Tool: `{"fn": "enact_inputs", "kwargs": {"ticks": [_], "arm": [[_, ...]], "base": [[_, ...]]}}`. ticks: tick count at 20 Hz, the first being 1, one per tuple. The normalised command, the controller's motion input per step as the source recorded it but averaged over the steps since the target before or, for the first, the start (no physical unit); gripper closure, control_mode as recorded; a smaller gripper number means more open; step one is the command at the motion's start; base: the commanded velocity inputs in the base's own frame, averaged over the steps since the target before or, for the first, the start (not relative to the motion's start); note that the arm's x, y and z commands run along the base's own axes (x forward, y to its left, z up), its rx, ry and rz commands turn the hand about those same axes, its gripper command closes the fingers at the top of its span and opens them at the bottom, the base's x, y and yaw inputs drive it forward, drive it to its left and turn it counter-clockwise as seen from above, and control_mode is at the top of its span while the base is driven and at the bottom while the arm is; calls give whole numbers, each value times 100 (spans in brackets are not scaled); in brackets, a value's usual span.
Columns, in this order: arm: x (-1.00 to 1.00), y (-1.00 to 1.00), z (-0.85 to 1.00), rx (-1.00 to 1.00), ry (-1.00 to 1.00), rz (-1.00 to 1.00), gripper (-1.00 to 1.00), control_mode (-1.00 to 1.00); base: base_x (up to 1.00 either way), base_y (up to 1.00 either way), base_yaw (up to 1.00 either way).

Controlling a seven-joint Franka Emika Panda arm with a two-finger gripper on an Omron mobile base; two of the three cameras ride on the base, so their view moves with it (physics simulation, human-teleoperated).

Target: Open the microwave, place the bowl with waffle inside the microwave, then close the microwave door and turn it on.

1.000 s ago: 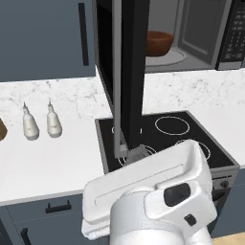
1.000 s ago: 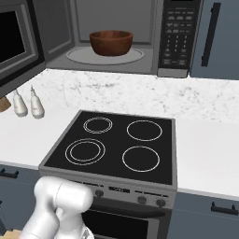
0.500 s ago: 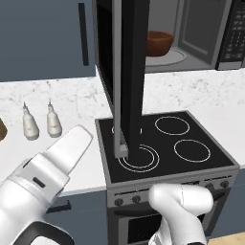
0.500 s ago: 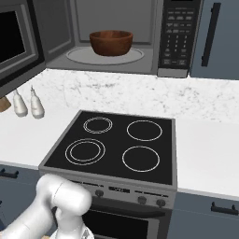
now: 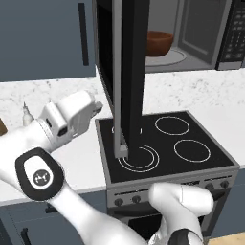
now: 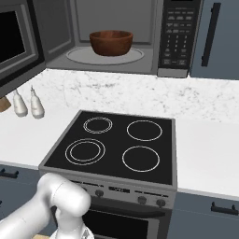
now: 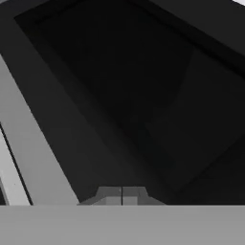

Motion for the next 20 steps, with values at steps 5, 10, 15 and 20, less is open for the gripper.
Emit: {"fn": "enact_inputs", "kwargs": {"ticks": [5,10,15,20], "arm": [[60,-100,13,4,5,-9,100,-100],[54,-100,8,7,1,-1,100,-100],[98,-98,14,18,1,5,100,-100],[100,-91,42,27,1,25,100,-100]], "base": [[0,0,0],[0,0,0],[0,0,0],[0,0,0]]}}
